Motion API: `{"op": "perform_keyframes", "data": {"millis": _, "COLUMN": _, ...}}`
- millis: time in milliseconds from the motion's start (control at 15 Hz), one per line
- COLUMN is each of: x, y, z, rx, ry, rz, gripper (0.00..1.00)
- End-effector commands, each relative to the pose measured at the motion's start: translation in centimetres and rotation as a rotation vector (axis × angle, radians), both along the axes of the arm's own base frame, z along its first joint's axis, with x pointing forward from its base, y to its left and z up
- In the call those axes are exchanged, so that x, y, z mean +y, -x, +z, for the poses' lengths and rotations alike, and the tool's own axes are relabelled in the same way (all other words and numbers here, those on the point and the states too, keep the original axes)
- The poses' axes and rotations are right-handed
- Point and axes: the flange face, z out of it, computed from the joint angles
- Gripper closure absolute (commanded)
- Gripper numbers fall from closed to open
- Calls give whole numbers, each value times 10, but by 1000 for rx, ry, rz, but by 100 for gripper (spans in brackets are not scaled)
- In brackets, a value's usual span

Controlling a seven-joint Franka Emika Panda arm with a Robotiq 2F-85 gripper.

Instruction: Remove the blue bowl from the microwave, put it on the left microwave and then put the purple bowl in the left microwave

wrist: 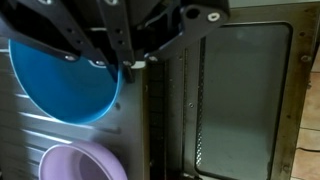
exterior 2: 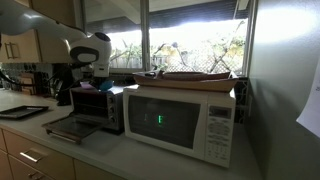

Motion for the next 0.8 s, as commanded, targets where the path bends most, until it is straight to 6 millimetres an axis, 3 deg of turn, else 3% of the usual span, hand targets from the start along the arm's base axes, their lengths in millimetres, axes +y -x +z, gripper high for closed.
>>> {"op": "perform_keyframes", "data": {"millis": 0, "x": 5, "y": -19, "z": -2, "rx": 32, "ry": -9, "rz": -35, "gripper": 69}}
{"op": "perform_keyframes", "data": {"millis": 133, "x": 5, "y": -16, "z": 10, "rx": 14, "ry": 11, "rz": -34, "gripper": 65}}
{"op": "perform_keyframes", "data": {"millis": 400, "x": 7, "y": 4, "z": 46, "rx": -59, "ry": 121, "rz": 35, "gripper": 38}}
{"op": "perform_keyframes", "data": {"millis": 533, "x": 19, "y": 16, "z": 62, "rx": -98, "ry": 159, "rz": 111, "gripper": 23}}
{"op": "perform_keyframes", "data": {"millis": 733, "x": 57, "y": 29, "z": 62, "rx": -118, "ry": 227, "rz": 234, "gripper": 1}}
